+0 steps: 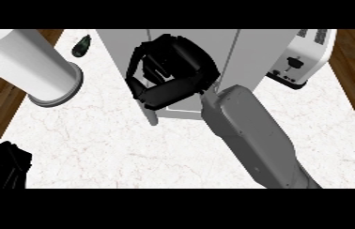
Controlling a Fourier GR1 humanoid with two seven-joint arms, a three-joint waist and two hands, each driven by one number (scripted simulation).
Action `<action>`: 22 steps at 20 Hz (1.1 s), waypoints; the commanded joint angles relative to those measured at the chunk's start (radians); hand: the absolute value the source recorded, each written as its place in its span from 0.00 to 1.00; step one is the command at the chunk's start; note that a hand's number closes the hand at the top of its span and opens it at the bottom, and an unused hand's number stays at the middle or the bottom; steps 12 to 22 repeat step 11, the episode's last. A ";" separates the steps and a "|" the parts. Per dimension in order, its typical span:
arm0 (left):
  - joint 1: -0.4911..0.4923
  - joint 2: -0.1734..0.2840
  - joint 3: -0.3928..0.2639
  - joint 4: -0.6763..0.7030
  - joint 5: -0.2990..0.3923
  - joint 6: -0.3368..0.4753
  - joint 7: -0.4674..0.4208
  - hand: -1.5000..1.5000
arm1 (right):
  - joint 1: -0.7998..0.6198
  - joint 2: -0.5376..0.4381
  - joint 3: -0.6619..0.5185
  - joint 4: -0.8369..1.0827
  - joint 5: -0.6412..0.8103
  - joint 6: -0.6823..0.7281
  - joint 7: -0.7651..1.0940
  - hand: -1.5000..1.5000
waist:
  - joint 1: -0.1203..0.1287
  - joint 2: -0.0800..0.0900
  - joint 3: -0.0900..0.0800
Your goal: Pick up the wine, place it into the cabinet and close the cabinet
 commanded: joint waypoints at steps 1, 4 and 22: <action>0.034 -0.024 -0.022 -0.038 -0.021 -0.004 0.003 1.00 | -0.057 -0.054 -0.098 0.150 0.027 0.003 -0.028 1.00 | 0.001 0.027 0.007; -0.022 -0.020 -0.017 0.019 -0.030 -0.004 0.004 1.00 | -0.075 -0.054 -0.109 0.201 0.036 0.030 -0.071 1.00 | -0.001 0.034 0.006; -0.057 -0.024 -0.015 0.002 -0.015 0.010 0.036 1.00 | -0.106 -0.079 -0.138 0.243 0.027 0.061 -0.070 1.00 | -0.002 0.037 0.006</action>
